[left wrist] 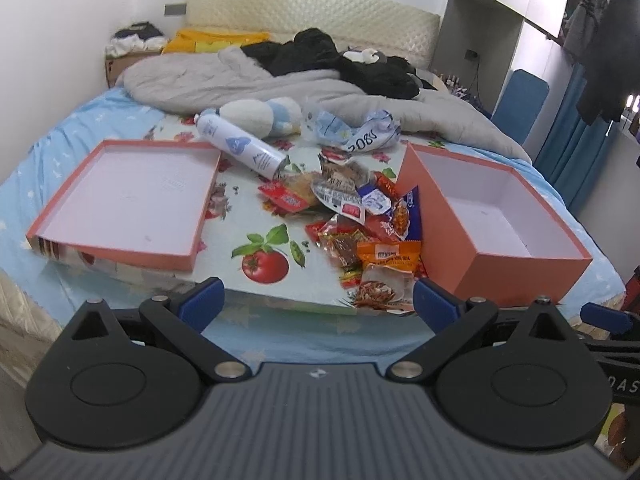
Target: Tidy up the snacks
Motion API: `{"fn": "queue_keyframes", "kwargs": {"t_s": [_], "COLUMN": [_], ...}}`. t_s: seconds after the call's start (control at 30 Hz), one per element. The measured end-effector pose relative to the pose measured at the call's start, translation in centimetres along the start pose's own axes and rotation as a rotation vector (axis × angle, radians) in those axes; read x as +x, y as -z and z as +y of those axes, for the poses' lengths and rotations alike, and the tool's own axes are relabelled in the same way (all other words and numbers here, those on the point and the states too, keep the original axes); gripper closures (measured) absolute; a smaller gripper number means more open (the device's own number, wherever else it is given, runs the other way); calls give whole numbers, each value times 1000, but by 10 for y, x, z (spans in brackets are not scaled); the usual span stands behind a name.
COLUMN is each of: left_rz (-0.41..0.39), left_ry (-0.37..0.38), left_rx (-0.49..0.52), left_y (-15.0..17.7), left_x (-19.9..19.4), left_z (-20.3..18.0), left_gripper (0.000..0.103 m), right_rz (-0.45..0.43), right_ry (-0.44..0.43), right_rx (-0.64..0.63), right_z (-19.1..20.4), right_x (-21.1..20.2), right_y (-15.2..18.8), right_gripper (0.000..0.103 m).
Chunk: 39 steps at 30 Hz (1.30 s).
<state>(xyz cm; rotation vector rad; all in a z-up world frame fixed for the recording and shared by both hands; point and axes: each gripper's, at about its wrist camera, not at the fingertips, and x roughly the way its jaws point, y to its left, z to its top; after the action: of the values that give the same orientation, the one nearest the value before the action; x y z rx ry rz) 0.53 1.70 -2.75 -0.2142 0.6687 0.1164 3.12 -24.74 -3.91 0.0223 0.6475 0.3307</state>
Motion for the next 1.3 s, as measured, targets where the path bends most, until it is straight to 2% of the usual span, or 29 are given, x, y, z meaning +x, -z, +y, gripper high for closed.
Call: {"fn": "queue_keyframes", "kwargs": {"t_s": [0.43,1.3], "left_rz": [41,46], "left_ry": [20,32], "left_rx": [-4,-9], "left_y": [6,7], "left_x": [13,21], "left_z": [5,5], "left_gripper": [1,1], "right_rz": [24,40], "right_ry": [18,18], "right_rx": [17,27], "right_z": [3,3], "right_x": [16,23], "right_y": [7,11], "right_gripper": [0,0]}}
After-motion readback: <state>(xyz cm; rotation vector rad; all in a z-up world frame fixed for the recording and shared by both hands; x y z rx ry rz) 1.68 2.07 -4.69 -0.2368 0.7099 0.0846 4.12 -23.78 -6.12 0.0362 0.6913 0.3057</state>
